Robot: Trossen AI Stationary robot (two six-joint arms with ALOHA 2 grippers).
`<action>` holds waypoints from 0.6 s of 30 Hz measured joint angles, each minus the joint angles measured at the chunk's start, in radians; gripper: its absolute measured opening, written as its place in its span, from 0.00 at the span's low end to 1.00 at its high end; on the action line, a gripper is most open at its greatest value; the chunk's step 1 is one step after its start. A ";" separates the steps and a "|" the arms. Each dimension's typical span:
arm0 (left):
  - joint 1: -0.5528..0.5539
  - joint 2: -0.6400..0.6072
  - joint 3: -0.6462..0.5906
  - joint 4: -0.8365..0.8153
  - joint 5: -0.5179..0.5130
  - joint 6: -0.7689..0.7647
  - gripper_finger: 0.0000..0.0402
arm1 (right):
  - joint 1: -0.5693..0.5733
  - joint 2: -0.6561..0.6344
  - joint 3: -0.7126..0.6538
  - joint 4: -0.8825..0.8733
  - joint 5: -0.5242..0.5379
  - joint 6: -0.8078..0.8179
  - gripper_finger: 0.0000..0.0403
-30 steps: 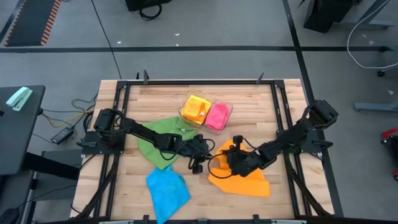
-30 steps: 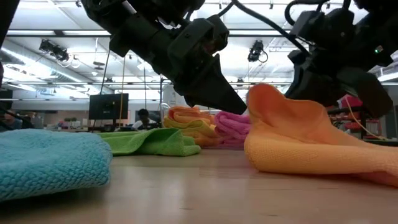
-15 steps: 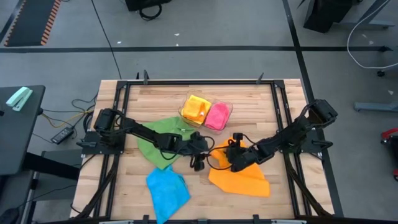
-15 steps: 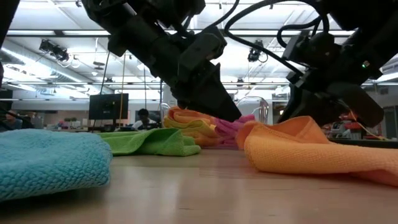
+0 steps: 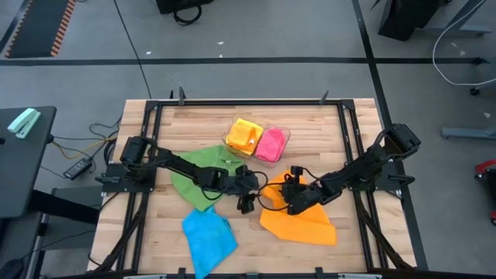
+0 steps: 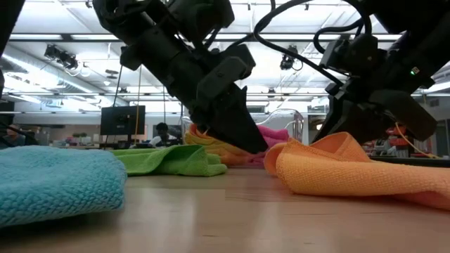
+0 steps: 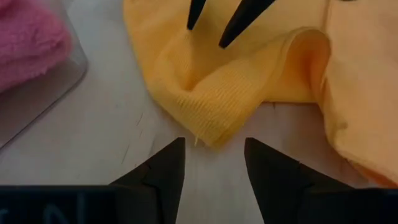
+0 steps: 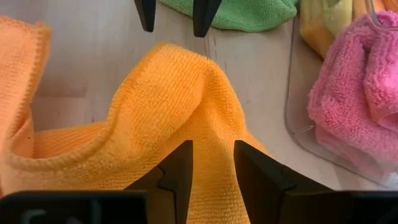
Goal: Fold microfiber towels
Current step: Fold the orange microfiber cloth
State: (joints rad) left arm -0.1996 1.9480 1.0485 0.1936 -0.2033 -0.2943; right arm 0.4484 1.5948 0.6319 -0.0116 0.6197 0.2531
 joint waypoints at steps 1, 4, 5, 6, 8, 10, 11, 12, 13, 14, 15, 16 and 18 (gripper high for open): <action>-0.001 0.000 0.000 0.001 -0.005 0.000 0.44 | 0.000 0.000 0.000 0.000 0.000 0.004 0.31; -0.001 0.005 0.000 0.005 -0.027 -0.002 0.44 | 0.000 0.000 0.000 0.004 0.000 0.005 0.31; -0.001 0.009 0.000 0.007 -0.028 -0.006 0.44 | 0.000 0.000 0.000 0.007 0.000 0.006 0.31; -0.001 0.016 0.000 0.004 -0.029 -0.008 0.44 | 0.000 0.000 0.000 0.012 0.000 0.006 0.31; -0.001 0.040 0.011 0.002 -0.029 -0.008 0.45 | 0.000 0.000 0.000 0.018 0.000 0.005 0.31; 0.000 0.058 0.033 -0.023 -0.029 -0.007 0.45 | -0.001 0.000 0.000 0.024 0.000 0.005 0.31; 0.001 0.069 0.055 -0.035 -0.030 0.002 0.46 | -0.001 0.000 0.000 0.027 0.000 0.006 0.30; 0.003 0.075 0.076 -0.048 -0.034 0.018 0.46 | -0.001 0.000 0.000 0.029 0.000 0.005 0.30; 0.005 0.078 0.094 -0.071 -0.046 0.024 0.46 | -0.001 0.000 0.000 0.033 0.000 0.005 0.30; 0.005 0.082 0.113 -0.091 -0.054 0.025 0.46 | -0.001 0.000 0.000 0.039 0.000 0.005 0.30; 0.006 0.085 0.128 -0.111 -0.059 0.025 0.46 | -0.001 0.000 0.000 0.041 0.000 0.005 0.30; 0.007 0.090 0.141 -0.126 -0.062 0.025 0.46 | -0.001 0.000 0.000 0.041 0.000 0.005 0.30; 0.007 0.097 0.160 -0.150 -0.063 0.026 0.45 | -0.001 0.000 0.000 0.044 0.000 0.005 0.30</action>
State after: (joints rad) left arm -0.1925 2.0445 1.2085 0.0436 -0.2658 -0.2680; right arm 0.4473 1.5944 0.6319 0.0323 0.6197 0.2584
